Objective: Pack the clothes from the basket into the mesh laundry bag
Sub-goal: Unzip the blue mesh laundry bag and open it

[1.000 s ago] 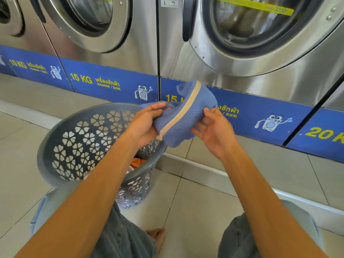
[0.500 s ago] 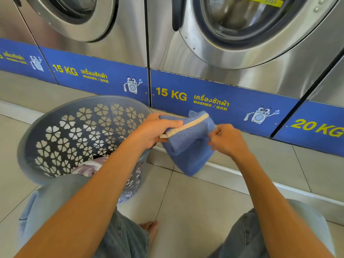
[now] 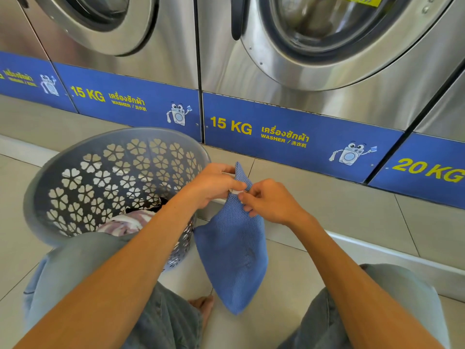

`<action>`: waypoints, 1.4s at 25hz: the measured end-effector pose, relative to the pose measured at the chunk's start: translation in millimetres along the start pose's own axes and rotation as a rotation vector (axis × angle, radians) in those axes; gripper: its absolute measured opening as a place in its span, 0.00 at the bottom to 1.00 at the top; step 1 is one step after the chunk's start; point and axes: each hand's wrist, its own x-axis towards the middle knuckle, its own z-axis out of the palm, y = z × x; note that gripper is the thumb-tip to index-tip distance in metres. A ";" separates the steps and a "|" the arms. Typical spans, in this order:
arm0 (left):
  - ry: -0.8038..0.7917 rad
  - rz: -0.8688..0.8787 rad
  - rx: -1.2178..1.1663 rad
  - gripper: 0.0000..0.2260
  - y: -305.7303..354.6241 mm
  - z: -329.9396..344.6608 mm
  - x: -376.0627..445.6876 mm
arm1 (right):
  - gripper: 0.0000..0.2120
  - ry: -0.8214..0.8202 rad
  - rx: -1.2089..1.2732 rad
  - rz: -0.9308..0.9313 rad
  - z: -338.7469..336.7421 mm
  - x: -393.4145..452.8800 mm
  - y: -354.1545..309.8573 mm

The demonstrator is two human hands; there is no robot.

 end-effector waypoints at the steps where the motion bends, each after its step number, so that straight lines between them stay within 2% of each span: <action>1: -0.011 -0.005 0.008 0.18 0.5 0.2 -0.6 | 0.15 0.010 0.024 0.005 0.1 0.9 0.1; 5: -0.035 -0.061 0.103 0.11 2.7 -0.1 -3.7 | 0.11 0.064 0.019 0.002 -0.5 2.1 -0.8; 9: 0.107 0.048 0.262 0.08 -1.2 1.9 -2.2 | 0.11 0.052 -0.037 0.025 -2.5 5.3 4.6; 11: 0.177 0.088 0.345 0.07 -2.9 0.8 -1.3 | 0.10 0.009 -0.189 0.120 -8.1 10.6 18.9; 14: 0.227 0.112 0.362 0.09 -1.7 -5.7 -1.0 | 0.09 -0.128 -0.350 0.373 -20.5 9.7 39.6; 16: 0.288 0.130 0.360 0.12 0.6 -9.8 -1.5 | 0.06 -0.131 -0.390 0.437 -26.9 7.6 47.0; 18: 0.365 0.146 0.399 0.18 2.7 -12.3 -3.3 | 0.07 -0.078 -0.338 0.395 -30.7 9.7 46.4; 20: 0.423 0.187 0.510 0.28 1.4 -13.3 -2.9 | 0.10 -0.030 -0.230 0.320 -32.5 11.2 39.5; 22: 0.416 0.255 0.655 0.41 -0.1 -10.1 -3.2 | 0.11 0.032 -0.117 0.282 -33.9 8.7 30.5; 23: 0.376 0.296 0.737 0.43 -2.0 -5.3 -3.9 | 0.11 0.061 -0.049 0.280 -34.8 6.8 26.5; 24: 0.318 0.343 0.825 0.41 -3.9 1.2 -5.5 | 0.11 0.081 0.015 0.276 -35.3 5.1 22.8; 27: 0.177 0.430 1.037 0.27 -12.3 15.3 -6.7 | 0.12 0.097 0.138 0.258 -33.9 -0.9 12.1; 28: 0.185 0.435 1.069 0.21 -13.4 17.0 -7.3 | 0.12 0.092 0.161 0.253 -33.4 -2.0 9.8; 30: 0.263 0.425 0.991 0.11 -12.0 16.4 -6.9 | 0.12 0.085 0.140 0.245 -34.5 -2.8 8.1; 35: 0.378 0.426 0.845 0.10 -7.5 2.7 -2.3 | 0.09 0.046 -0.234 0.283 -46.5 3.4 32.8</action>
